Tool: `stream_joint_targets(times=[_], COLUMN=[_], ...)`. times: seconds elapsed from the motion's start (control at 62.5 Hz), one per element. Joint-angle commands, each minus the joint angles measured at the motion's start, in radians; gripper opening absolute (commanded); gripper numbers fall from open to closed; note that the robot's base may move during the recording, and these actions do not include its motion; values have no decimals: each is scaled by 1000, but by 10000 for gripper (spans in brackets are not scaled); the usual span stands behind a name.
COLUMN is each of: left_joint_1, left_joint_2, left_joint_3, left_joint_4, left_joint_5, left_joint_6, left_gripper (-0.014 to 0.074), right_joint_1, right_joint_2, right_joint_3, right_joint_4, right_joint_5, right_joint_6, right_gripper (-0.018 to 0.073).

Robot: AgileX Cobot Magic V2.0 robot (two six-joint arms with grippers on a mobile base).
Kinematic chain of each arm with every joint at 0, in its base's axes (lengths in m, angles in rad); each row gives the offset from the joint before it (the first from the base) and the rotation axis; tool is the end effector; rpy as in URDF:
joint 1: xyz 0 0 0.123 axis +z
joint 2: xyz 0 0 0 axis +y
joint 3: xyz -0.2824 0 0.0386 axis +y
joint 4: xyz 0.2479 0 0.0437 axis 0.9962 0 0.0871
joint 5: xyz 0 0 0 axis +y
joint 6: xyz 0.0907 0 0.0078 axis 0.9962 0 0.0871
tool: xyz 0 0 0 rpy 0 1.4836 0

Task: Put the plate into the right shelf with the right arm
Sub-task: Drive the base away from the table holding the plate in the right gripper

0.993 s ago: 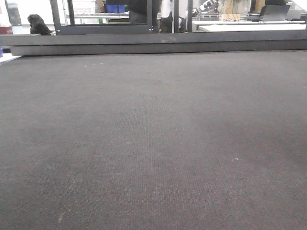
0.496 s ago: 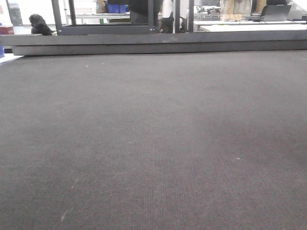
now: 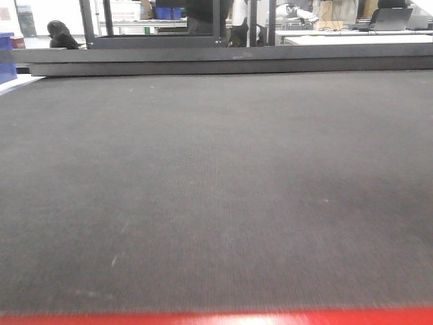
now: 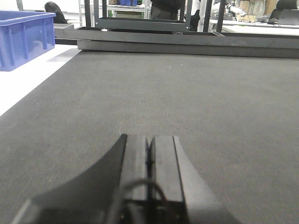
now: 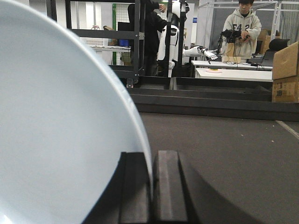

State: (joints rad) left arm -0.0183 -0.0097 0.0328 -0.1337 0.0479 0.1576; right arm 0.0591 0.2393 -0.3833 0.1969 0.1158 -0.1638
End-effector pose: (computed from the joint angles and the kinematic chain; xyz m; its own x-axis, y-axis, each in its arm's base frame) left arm 0.0571 -0.0016 0.1982 0.0172 0.0237 -0.9996 0.0243 0.9994 0.0242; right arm 0.0640 0.0059 0.3168 0.1145 0.0386 -0.9927 -0.0851 0.9959 0.0289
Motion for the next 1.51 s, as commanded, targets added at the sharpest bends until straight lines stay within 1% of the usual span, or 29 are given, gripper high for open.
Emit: stream_joint_targets(times=[0.0,1.489], left_joint_1=[-2,-2], left_joint_2=[-10,-10], left_joint_3=[10,10], left_joint_4=[-8,-8], left_joint_5=[-90,-90], left_joint_6=[-7,-7], left_gripper=[-128,-128], right_joint_1=[-5,-5], right_joint_2=[6,6], right_joint_3=[-31,-31], right_joint_4=[6,6], right_joint_5=[-101,-101], right_joint_6=[-4,-4], right_gripper=[56,56])
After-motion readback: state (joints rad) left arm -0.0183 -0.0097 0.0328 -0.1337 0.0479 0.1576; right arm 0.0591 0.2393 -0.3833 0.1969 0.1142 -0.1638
